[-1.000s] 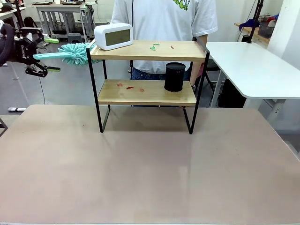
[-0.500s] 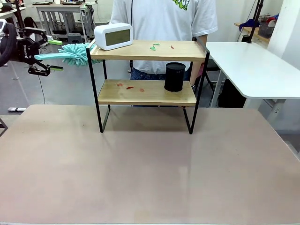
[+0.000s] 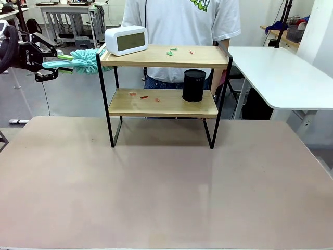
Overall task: Clean the shelf.
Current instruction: Pick up the Duster from the human.
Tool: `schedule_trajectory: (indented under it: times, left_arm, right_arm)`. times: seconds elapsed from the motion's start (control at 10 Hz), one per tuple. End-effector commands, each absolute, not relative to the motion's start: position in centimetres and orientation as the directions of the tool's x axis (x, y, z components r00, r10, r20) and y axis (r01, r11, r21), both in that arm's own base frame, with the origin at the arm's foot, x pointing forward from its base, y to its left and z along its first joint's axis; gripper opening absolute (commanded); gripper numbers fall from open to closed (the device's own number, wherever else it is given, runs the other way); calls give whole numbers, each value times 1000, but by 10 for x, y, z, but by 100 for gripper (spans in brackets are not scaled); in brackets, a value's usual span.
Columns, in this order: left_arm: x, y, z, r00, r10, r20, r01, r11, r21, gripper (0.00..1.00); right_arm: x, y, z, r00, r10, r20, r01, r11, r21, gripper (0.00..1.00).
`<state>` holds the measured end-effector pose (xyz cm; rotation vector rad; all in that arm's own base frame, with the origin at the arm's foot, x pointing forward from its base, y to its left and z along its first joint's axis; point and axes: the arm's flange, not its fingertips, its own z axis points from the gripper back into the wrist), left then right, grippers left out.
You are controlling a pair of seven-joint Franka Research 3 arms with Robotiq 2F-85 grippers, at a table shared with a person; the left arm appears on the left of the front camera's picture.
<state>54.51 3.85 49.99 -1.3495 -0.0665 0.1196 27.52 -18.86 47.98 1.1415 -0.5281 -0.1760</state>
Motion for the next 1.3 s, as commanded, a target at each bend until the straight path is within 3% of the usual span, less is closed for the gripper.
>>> schedule_trajectory:
  times: [0.0,0.5,0.6,0.7,0.9,1.0,1.2]
  left_arm:
    - [540,35,497,993,113,-23,-48,228,-972,0]
    - [530,35,504,994,109,3,-22,229,-973,0]
    - [517,47,522,991,118,55,23,258,-966,0]
    - [491,63,552,985,125,119,77,303,-950,0]
    - [404,95,603,945,142,295,182,522,-834,0]
    - [361,104,608,946,78,315,200,625,-755,0]
    - [296,110,595,928,-226,297,370,662,-652,0]
  right_arm:
    - [278,-189,481,855,-394,337,-162,416,895,100]
    - [278,-189,481,855,-394,337,-162,416,895,100]
    - [278,-189,481,855,-394,337,-162,416,895,100]
    - [278,-189,481,855,-394,337,-162,416,895,100]
    - [278,-189,481,855,-394,337,-162,416,895,100]
    - [278,-189,481,855,-394,337,-162,416,895,100]
    - [278,-189,481,855,-394,337,-162,416,895,100]
